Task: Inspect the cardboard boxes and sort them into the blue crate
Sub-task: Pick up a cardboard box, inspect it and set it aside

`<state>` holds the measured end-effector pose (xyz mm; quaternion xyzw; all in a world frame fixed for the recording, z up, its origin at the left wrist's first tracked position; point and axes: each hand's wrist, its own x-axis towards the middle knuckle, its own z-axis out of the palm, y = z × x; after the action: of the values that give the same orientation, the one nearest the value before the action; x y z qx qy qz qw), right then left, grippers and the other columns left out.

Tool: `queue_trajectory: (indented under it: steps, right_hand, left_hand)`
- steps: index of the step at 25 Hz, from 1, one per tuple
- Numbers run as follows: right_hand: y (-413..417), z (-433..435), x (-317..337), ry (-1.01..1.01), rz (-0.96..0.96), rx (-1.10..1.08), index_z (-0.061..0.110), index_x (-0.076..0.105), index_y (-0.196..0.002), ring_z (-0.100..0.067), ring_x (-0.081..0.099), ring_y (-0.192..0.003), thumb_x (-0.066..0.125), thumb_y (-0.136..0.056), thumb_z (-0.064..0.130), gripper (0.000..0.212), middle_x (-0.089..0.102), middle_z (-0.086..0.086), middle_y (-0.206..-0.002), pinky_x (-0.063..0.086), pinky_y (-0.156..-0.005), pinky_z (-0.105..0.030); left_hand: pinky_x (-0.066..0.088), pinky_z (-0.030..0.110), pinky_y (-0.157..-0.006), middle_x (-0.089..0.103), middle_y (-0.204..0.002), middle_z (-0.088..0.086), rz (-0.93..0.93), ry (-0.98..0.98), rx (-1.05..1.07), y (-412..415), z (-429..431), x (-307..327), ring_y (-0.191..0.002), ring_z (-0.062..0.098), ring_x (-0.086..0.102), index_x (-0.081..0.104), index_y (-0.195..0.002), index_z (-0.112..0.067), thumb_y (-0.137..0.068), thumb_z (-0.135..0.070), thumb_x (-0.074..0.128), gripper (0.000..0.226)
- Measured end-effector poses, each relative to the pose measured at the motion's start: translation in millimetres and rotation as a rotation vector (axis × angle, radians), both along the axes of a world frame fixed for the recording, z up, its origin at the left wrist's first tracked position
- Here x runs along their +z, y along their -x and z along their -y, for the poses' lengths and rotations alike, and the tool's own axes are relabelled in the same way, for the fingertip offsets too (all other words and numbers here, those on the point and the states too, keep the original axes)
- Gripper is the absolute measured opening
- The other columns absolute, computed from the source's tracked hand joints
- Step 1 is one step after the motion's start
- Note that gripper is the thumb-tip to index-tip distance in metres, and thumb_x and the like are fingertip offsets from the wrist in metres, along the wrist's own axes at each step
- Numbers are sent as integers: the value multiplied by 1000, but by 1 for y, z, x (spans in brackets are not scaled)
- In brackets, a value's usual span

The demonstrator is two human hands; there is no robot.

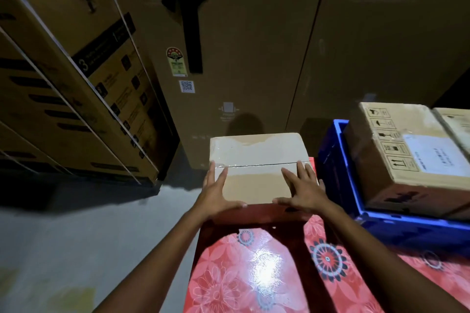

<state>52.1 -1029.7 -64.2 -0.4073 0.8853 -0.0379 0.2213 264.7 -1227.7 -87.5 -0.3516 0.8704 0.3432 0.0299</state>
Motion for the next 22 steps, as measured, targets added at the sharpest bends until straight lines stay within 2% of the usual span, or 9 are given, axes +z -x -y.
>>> queue_trajectory:
  steps: [3,6,8,11,14,16,19,22]
  right_hand:
    - [10,13,-6,-86,-6,93,36,-8,-163,-34,-28,-153,77,-70,72,131,-31,-10,-166,5,-121,-63]
    - [28,16,-9,-30,-40,95,35,-2,-164,-35,-20,-156,82,-80,44,119,-22,-12,-169,13,-124,-57]
    - [33,18,-12,-13,-80,92,34,2,-164,-35,-16,-157,81,-83,35,113,-18,-12,-170,16,-124,-56]
    - [26,22,-16,-21,-111,77,33,2,-164,-35,-16,-157,80,-86,38,111,-17,-12,-170,11,-124,-58]
    - [15,19,-23,5,-188,46,35,0,-164,-37,-16,-157,72,-93,38,101,-14,-11,-171,9,-123,-60]
    - [9,15,-30,40,-246,40,35,0,-164,-37,-13,-157,68,-97,36,95,-11,-11,-172,10,-123,-60]
    - [8,11,-29,76,-224,47,35,5,-164,-36,-9,-158,69,-96,32,93,-7,-11,-172,14,-124,-57]
    - [17,9,-10,83,-106,78,30,14,-164,-36,-6,-158,72,-93,27,92,-5,-12,-172,18,-126,-54]
  left_hand:
    - [19,49,-124,-28,-166,-1,-4,32,-36,18,22,3,-156,33,-5,10,-163,-30,-59,-66,88,135]
    - [24,49,-124,-25,-167,-3,-2,29,-49,33,43,2,-157,34,3,15,-163,-31,-58,-65,89,133]
    - [24,45,-124,-22,-168,-1,-25,40,-60,38,47,0,-156,34,7,19,-162,-29,-60,-62,89,129]
    - [26,45,-123,-17,-170,1,-38,103,-67,37,44,-3,-154,37,12,22,-162,-25,-71,-59,83,115]
    - [39,52,-113,-10,-171,2,31,302,-114,31,32,-7,-146,42,26,18,-162,-29,-82,-70,62,101]
    - [44,56,-107,-8,-171,3,85,375,-135,29,30,-6,-144,43,29,14,-163,-31,-84,-76,49,97]
    - [41,59,-109,-9,-171,4,158,373,-140,27,25,1,-148,44,22,9,-163,-31,-82,-81,35,99]
    - [29,63,-115,-15,-170,5,222,351,-123,28,14,7,-152,46,11,3,-163,-30,-91,-75,35,91]
